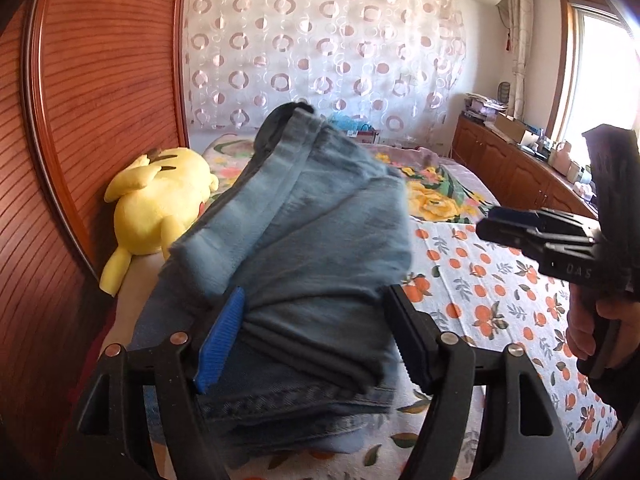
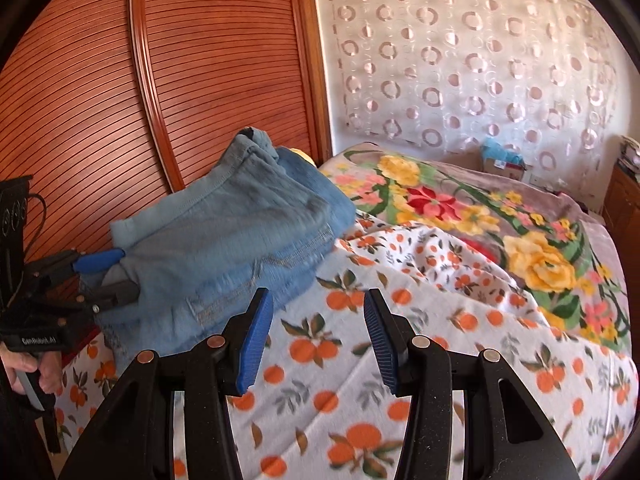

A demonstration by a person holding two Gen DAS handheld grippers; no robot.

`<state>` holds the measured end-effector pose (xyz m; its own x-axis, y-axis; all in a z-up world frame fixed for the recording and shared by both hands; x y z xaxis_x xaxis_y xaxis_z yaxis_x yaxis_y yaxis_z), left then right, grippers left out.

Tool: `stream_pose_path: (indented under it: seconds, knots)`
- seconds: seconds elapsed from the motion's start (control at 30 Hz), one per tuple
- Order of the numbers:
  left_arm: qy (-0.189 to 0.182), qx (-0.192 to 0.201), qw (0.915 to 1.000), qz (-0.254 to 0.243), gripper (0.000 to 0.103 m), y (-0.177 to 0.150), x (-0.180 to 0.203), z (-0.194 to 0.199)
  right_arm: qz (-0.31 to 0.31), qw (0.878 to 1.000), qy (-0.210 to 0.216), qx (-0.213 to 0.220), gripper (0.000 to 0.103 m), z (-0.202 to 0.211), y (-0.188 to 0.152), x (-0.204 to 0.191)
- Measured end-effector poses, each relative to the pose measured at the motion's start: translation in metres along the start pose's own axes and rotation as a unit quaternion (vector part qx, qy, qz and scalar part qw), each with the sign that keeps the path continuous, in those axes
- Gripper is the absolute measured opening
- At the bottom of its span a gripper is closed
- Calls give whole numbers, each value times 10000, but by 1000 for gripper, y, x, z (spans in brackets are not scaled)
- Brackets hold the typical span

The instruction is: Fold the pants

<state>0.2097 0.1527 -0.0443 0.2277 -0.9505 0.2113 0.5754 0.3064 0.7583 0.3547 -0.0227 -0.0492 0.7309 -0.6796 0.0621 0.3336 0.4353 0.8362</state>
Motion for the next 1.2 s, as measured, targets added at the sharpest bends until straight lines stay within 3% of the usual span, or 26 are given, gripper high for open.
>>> stream_pose_path:
  seconds: [0.43,0.63,0.87,1.2]
  knots:
    - [-313,117,9988,-350,76,-23,64,26,-386,9971,-651,38,50,99,-56,-18]
    - [-576,66,9967,-571,82,-40,97,32,-597,9935,-972,44,57,141,-82,-33]
    - [-681,-13,9955,-665,96,-54,125,37,-867,9891,-1190,-23,66,174,-99,-50]
    - [-758,19,9938,-808,96,-64,149,53,-1017,9841,-1453,25,69,213,-114,-69]
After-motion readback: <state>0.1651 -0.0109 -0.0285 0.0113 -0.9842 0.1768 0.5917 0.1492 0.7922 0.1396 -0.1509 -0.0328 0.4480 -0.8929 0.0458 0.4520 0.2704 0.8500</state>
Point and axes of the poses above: each gripper's, at about its wrist camera, not at the fingertips, and z roughly against the way its jaws point, x to its right, y to its top, the point moved 2 cm from there along -z, roughly the way its jaws point, and after that the axes turned 10 degrees about z, right-handed, at the moved point
